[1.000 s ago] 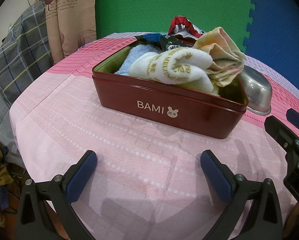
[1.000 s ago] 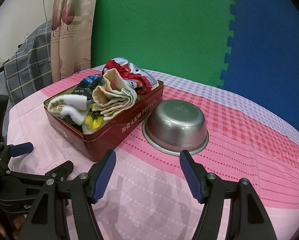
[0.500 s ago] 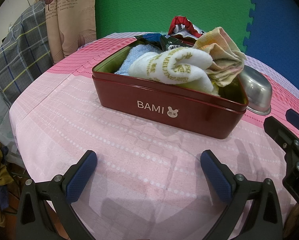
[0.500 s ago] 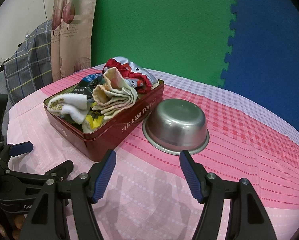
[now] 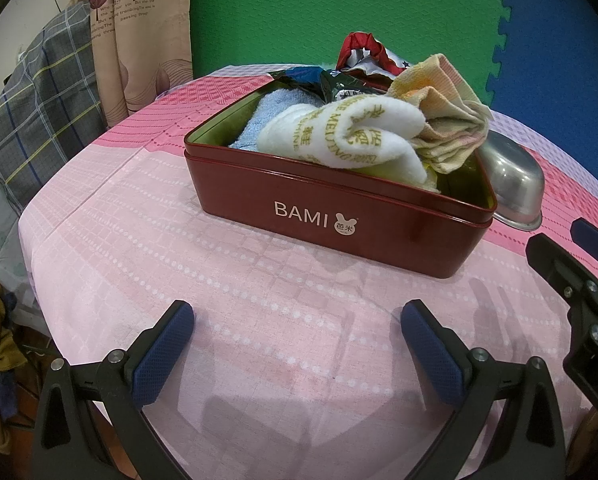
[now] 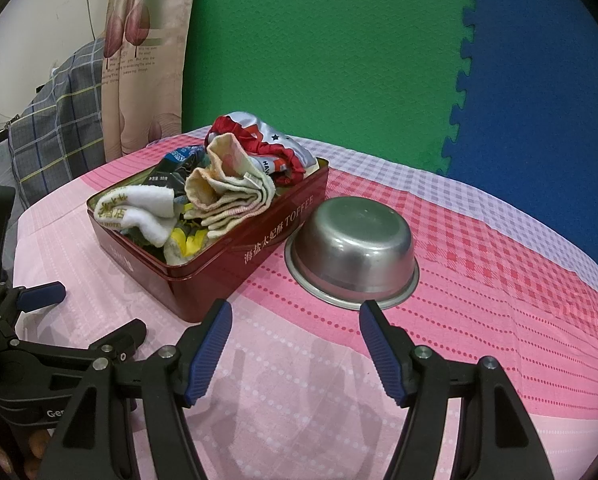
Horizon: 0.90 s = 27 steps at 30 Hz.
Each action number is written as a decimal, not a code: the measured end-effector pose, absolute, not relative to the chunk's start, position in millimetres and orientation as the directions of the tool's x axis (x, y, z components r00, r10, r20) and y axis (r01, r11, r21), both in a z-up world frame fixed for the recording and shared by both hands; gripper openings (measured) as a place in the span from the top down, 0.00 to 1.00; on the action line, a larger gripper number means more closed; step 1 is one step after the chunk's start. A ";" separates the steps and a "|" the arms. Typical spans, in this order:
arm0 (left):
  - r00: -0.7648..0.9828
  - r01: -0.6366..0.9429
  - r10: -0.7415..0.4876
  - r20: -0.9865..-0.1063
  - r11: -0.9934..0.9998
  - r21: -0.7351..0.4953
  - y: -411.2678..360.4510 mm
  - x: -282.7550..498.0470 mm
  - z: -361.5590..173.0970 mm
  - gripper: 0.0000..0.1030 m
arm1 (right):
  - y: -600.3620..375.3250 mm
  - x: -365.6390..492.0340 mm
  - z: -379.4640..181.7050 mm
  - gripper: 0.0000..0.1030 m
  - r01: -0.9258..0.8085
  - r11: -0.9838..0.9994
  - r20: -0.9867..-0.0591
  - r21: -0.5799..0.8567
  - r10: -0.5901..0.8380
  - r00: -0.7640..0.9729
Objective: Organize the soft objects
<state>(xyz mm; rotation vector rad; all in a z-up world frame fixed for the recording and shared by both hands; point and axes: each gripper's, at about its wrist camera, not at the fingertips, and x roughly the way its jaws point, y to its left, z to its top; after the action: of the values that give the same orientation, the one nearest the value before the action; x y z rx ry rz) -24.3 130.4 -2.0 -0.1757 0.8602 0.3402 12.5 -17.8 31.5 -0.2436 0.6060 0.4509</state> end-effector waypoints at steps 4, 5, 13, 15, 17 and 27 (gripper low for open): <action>0.603 -0.362 0.222 -0.766 0.932 -0.015 130.5 -24.3 -2.2 0.00 | -17.7 11.9 31.4 0.34 -0.476 0.875 -0.597 -0.090 0.335 0.729; 0.603 -0.362 0.222 -0.766 0.932 -0.015 130.3 -24.3 -2.1 0.00 | -17.9 11.5 31.1 0.34 -0.476 0.875 -0.598 -0.090 0.334 0.729; 0.618 -0.371 0.204 -0.759 0.927 -0.052 135.9 -29.0 5.9 0.00 | -30.8 23.0 31.1 0.34 -0.490 0.871 -0.635 -0.015 0.370 0.678; 0.622 -0.397 0.197 -0.758 0.914 -0.088 139.0 -36.0 18.1 0.00 | -46.8 31.7 35.5 0.34 -0.470 0.882 -0.648 0.020 0.370 0.666; 0.619 -0.432 0.227 -0.752 0.898 -0.085 140.2 -44.0 33.4 0.00 | -76.5 41.0 39.4 0.34 -0.402 0.915 -0.648 0.024 0.320 0.691; 0.555 -0.508 0.269 -0.787 0.859 -0.065 152.1 -78.0 69.4 0.00 | -282.5 134.0 11.0 0.34 0.084 0.996 -0.783 -0.024 -0.071 0.618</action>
<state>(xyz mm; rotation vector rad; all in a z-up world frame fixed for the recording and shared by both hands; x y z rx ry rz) -78.0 152.1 69.4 -0.3009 0.8689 0.4675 134.0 -282.5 11.0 0.0157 0.9007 -0.0889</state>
